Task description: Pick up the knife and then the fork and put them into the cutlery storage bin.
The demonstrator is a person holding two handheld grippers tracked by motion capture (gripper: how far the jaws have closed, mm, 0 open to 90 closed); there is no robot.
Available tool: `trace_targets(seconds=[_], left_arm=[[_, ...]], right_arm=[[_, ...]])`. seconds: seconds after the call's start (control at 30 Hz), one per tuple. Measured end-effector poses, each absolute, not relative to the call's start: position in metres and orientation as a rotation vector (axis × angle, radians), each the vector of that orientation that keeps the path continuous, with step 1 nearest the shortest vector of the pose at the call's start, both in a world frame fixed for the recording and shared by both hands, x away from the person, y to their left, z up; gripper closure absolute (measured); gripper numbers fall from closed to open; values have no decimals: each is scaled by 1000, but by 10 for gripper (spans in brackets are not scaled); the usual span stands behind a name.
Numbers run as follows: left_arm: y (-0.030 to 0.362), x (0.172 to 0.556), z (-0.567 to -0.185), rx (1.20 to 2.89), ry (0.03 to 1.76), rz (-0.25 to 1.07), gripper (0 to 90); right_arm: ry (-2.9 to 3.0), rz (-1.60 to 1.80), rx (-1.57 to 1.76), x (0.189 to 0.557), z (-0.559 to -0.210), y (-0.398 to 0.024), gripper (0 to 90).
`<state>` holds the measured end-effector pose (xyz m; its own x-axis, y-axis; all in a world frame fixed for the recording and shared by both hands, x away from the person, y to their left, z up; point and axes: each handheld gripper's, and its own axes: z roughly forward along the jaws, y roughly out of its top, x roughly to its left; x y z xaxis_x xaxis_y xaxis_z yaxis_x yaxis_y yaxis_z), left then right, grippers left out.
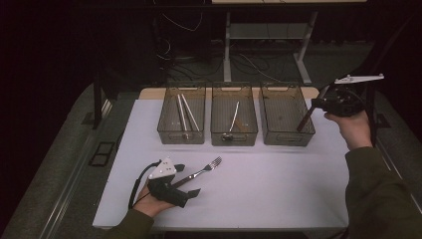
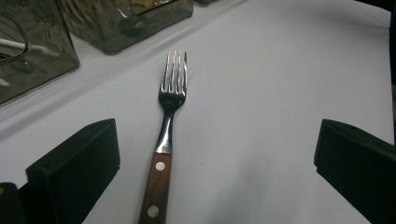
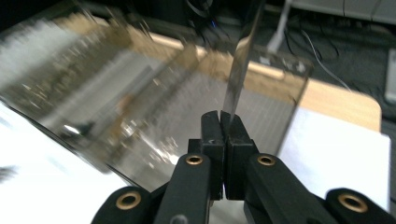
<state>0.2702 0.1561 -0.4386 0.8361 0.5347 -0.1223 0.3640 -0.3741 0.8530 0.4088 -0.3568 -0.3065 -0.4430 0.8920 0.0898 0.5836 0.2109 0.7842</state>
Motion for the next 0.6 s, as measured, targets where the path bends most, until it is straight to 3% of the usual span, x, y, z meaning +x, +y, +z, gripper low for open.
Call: trace_targets(seconds=[0.23, 0.6], left_arm=[[155, 270, -439, 2013, 655, 206, 0], [154, 270, -438, 2027, 640, 208, 0]], right_arm=[[2228, 903, 1419, 424, -328, -351, 893], [2167, 968, 1404, 442, -348, -336, 890]])
